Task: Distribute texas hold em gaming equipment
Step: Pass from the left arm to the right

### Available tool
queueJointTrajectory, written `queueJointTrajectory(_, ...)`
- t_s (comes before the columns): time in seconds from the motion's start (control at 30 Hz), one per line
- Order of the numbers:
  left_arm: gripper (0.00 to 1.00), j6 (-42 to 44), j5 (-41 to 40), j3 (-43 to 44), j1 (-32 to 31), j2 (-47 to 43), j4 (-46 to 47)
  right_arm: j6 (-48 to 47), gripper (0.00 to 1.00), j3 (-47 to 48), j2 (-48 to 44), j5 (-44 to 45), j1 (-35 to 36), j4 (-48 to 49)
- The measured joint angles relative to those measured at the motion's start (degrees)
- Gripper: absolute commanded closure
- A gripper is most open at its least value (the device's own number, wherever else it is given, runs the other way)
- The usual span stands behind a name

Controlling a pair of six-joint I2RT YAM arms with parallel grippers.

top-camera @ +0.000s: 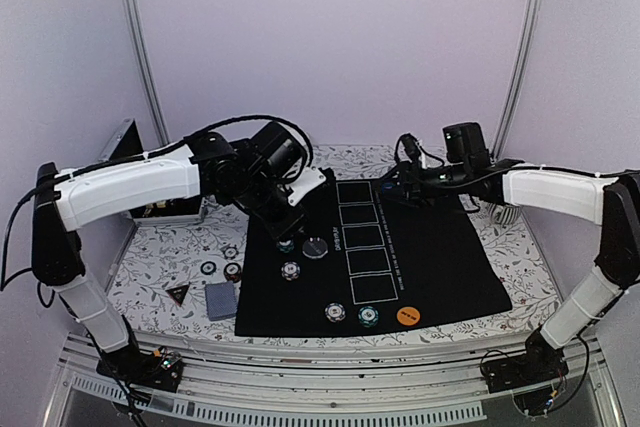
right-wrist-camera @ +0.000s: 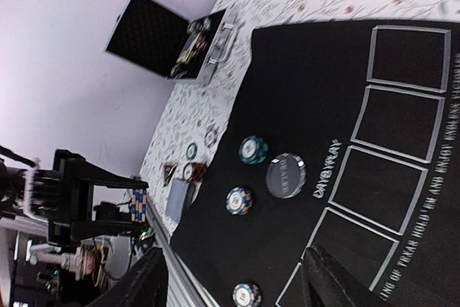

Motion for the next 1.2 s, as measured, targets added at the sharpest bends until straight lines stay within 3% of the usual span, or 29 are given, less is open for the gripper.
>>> queueJointTrajectory(0.3, 1.0, 4.28, 0.68, 2.21, -2.16, -0.98, -2.01, 12.37, 0.44, 2.27, 16.5, -12.57, 11.82, 17.81)
queueJointTrajectory(0.5, 1.0, 5.4, 0.63, 3.34, -2.95, -0.68, -3.41, 19.06, 0.43, 5.57, 21.59, -16.92, 15.54, 25.73)
queueJointTrajectory(0.63, 1.0, 5.84, 0.61, 3.78, -2.99, -0.17, -4.22, 22.08, 0.49, 8.81, 24.57, -18.84, 16.7, 29.99)
queueJointTrajectory(1.2, 1.0, 6.16, -2.47, 3.89, -3.08, 1.25, -4.39, 28.11, 0.73, 9.75, 27.85, -21.4, 17.7, 35.41)
